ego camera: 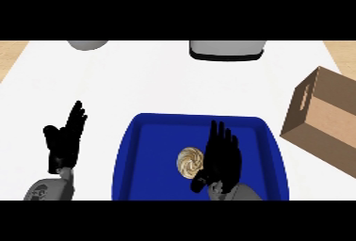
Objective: Pick the cupcake from the tray and place it in the cardboard box
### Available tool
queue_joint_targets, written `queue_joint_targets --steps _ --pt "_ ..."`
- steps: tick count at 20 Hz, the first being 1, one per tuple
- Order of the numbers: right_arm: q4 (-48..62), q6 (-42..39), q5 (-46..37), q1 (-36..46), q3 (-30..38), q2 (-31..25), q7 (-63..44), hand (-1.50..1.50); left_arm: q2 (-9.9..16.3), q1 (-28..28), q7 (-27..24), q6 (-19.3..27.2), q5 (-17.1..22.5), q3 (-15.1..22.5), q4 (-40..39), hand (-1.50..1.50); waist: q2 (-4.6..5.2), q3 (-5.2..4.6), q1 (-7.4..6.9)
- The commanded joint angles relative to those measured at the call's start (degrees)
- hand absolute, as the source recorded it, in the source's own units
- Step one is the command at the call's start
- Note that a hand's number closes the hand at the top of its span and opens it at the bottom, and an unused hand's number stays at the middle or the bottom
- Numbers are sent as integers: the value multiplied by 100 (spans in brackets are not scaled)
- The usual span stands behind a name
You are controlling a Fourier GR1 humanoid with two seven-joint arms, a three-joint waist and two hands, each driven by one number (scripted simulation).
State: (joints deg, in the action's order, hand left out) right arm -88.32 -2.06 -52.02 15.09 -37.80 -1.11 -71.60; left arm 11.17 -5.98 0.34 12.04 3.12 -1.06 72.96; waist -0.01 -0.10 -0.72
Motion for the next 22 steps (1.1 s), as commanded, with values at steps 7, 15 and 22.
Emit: queue_joint_targets --steps 7,15,22 --pt "451 382 188 211 -272 105 -1362 -150 -135 -158 242 235 -142 67 207 0 -11 8 14" --pt "1243 1231 441 720 -644 105 -825 150 107 39 10 -165 3 -124 151 0 6 10 -11" --pt "768 449 -60 1158 -484 105 -1262 150 -81 161 14 45 -161 7 253 0 -20 7 35"
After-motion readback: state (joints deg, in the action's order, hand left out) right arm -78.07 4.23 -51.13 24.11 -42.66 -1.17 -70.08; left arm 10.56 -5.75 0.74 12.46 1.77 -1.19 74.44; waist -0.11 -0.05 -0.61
